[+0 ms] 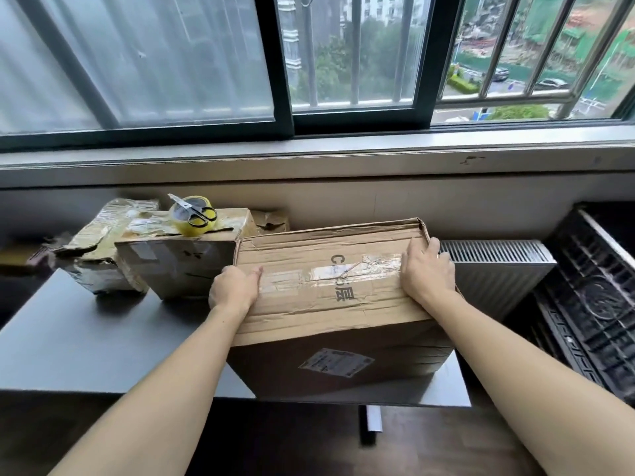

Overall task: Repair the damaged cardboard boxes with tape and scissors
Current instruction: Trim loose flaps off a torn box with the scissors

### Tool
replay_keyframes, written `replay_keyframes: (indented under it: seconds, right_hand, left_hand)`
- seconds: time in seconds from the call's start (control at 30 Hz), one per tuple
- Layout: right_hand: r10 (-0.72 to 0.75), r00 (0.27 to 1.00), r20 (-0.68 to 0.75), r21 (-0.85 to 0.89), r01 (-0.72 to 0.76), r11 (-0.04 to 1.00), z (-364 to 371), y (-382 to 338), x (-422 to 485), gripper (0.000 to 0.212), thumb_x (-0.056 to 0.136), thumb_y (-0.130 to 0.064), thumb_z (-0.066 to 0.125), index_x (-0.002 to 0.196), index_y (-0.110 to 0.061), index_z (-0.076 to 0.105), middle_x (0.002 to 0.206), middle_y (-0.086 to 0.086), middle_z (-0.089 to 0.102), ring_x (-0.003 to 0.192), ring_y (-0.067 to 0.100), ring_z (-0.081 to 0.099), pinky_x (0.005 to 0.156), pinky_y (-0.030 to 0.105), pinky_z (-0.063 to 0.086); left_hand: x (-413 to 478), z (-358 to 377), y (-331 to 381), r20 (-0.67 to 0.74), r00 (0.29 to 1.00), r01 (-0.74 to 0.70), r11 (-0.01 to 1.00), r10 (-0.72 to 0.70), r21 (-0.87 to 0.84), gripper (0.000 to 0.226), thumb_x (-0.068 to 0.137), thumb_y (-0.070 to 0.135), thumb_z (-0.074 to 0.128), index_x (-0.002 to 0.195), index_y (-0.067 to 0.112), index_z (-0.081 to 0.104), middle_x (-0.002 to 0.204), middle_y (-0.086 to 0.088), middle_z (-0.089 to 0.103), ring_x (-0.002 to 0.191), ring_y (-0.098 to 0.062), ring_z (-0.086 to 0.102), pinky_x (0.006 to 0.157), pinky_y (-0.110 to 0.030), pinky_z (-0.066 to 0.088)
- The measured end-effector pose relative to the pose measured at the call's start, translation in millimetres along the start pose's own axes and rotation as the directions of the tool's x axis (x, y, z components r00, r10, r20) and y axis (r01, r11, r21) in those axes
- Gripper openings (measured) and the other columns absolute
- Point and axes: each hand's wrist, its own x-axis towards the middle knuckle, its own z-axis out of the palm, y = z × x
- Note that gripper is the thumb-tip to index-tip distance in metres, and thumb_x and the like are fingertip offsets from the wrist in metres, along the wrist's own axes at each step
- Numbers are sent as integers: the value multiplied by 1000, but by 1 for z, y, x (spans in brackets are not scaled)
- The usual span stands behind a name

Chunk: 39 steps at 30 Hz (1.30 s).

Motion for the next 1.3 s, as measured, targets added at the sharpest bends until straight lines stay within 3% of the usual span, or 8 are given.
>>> replay_keyframes:
  seconds: [0.2, 0.47, 0.67, 0.77, 0.87, 0.97, 1.13, 1.3]
  right_hand:
    - [113, 987, 114, 53, -120, 991, -12, -5, 1, 53, 104, -44, 25, 147, -14, 37, 160, 27, 15, 144, 45, 19, 118, 54, 11]
    - [-330, 926, 181, 341, 256, 905, -66, -120, -31, 83, 95, -74, 19, 160, -24, 8, 166, 19, -2, 154, 36, -3, 124, 48, -2]
    - [-452, 890, -60, 680, 368, 634, -112, -151, -24, 84, 89, -71, 31, 154, -18, 29, 155, 16, 33, 146, 32, 25, 120, 48, 22]
    - [-455, 887, -77, 825, 312, 470, -117, -136, -21, 93, 84, -75, 35, 159, -23, 20, 167, 2, 16, 154, 13, 7, 126, 41, 9]
    - [-365, 923, -121, 889, 265, 375, -130, -118, -21, 91, 83, -85, 37, 156, -31, 29, 162, -12, 27, 149, 2, 20, 124, 38, 16]
    - [-282, 955, -90, 968, 150, 201, -145, -102, -7, 58, 92, -46, 63, 144, -24, 47, 136, -5, 61, 120, 4, 60, 102, 31, 48]
    - [-156, 986, 56, 984, -28, 177, -172, -86, -8, 25, 90, 0, 46, 108, -12, 59, 86, 3, 65, 58, 4, 62, 51, 20, 48]
    - [-134, 983, 127, 985, -110, 132, -182, -81, -8, 25, 85, 7, 39, 93, -12, 54, 74, 5, 51, 53, 15, 50, 47, 24, 44]
  left_hand:
    - [-8, -32, 33, -106, 974, -196, 979, 201, 62, 36, 103, 30, 44, 113, 0, 61, 117, -22, 65, 110, -39, 60, 84, -39, 46]
    - [-33, -87, 114, -133, 848, -418, 802, 513, 427, 30, 96, 5, 42, 117, 8, 64, 118, -15, 67, 111, -33, 63, 83, -36, 49]
    - [-49, -142, 164, -134, 688, -522, 615, 713, 591, 28, 99, 13, 45, 121, 14, 63, 123, -10, 65, 115, -30, 62, 87, -34, 49]
    - [-55, -142, 175, -145, 615, -595, 576, 776, 560, 28, 102, 28, 46, 118, 12, 63, 118, -10, 66, 111, -31, 63, 83, -34, 48]
    - [-53, -138, 178, -80, 639, -747, 642, 765, 173, 44, 102, 45, 44, 101, 9, 69, 102, -12, 70, 99, -31, 65, 82, -35, 50]
    - [-41, -127, 172, 90, 635, -743, 638, 768, -204, 33, 99, 38, 55, 105, 11, 71, 100, -8, 71, 100, -26, 65, 89, -35, 51]
    - [-17, -100, 139, 204, 907, -368, 929, 368, -44, 122, 59, 99, 33, 150, 18, 35, 152, -12, 36, 139, -35, 36, 112, -50, 34]
    - [-7, -99, 128, 258, 927, -247, 961, 272, -126, 137, 56, 101, 37, 155, 8, 20, 156, -14, 34, 138, -36, 39, 113, -46, 34]
